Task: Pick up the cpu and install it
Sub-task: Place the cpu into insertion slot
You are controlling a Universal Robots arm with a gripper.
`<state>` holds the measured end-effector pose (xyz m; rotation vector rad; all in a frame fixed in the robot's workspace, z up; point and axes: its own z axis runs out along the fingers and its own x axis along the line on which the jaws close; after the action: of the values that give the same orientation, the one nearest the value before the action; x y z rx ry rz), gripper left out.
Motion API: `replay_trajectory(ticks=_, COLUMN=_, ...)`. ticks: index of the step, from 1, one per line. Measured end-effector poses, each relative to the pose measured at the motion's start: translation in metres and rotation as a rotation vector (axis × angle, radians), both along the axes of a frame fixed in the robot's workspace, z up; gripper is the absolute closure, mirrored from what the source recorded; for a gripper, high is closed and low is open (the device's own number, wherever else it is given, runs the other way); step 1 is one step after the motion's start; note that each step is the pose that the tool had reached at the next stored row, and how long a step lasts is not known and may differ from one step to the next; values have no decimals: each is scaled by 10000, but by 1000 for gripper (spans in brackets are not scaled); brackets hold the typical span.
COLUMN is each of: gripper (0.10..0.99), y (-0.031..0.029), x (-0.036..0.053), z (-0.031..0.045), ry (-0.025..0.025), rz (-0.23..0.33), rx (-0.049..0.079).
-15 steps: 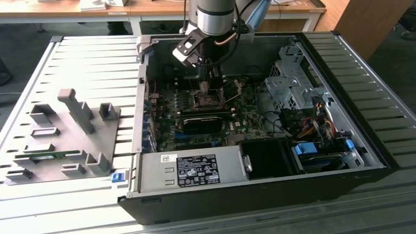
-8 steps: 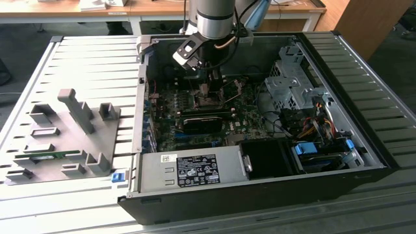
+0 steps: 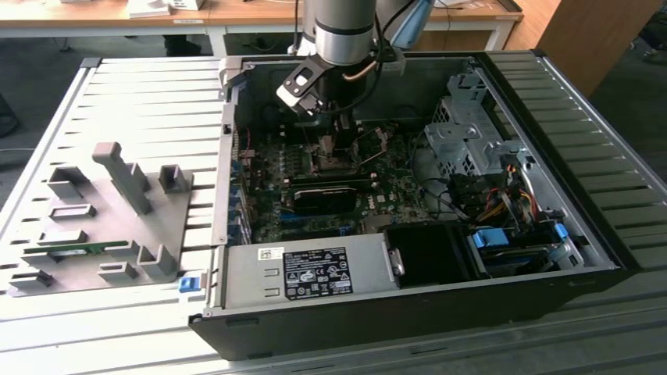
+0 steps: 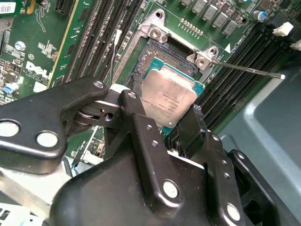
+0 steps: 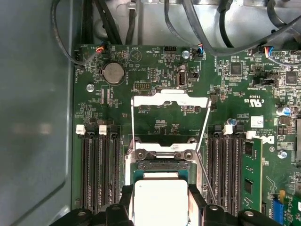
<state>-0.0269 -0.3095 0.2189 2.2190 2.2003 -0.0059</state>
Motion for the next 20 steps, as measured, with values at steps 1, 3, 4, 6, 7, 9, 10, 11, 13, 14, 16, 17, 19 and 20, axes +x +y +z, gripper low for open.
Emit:
replay_trajectory(ticks=1, gripper=545, y=-11, x=-8, z=-137, ry=0, rz=1, rx=0)
replay_trajectory(ticks=3, gripper=545, y=-11, x=-9, z=-137, ry=1, rz=1, rx=-1)
replay_trajectory(ticks=4, gripper=545, y=-10, x=-8, z=-141, ry=0, rz=1, rx=1)
replay_trajectory(ticks=6, gripper=545, y=-11, x=-8, z=-144, ry=0, rz=0, rx=-1)
replay_trajectory(ticks=7, gripper=545, y=-11, x=-8, z=-144, ry=1, rz=1, rx=-1)
replay_trajectory(ticks=9, gripper=545, y=-11, x=-8, z=-145, ry=0, rz=1, rx=0)
replay_trajectory(ticks=10, gripper=545, y=-11, x=-8, z=-145, ry=1, rz=1, rx=-1)
replay_trajectory(ticks=11, gripper=545, y=-11, x=-9, z=-145, ry=1, rz=1, rx=-1)
replay_trajectory(ticks=13, gripper=545, y=-11, x=-8, z=-145, ry=0, rz=0, rx=0)
replay_trajectory(ticks=14, gripper=545, y=-11, x=-8, z=-145, ry=0, rz=1, rx=-1)
replay_trajectory(ticks=16, gripper=545, y=-11, x=-9, z=-146, ry=0, rz=-21, rx=0)
replay_trajectory(ticks=17, gripper=545, y=-11, x=-8, z=-147, ry=0, rz=-56, rx=0)
replay_trajectory(ticks=19, gripper=545, y=-11, x=-9, z=-149, ry=0, rz=-112, rx=0)
replay_trajectory(ticks=20, gripper=545, y=-11, x=-9, z=-149, ry=1, rz=-118, rx=-1)
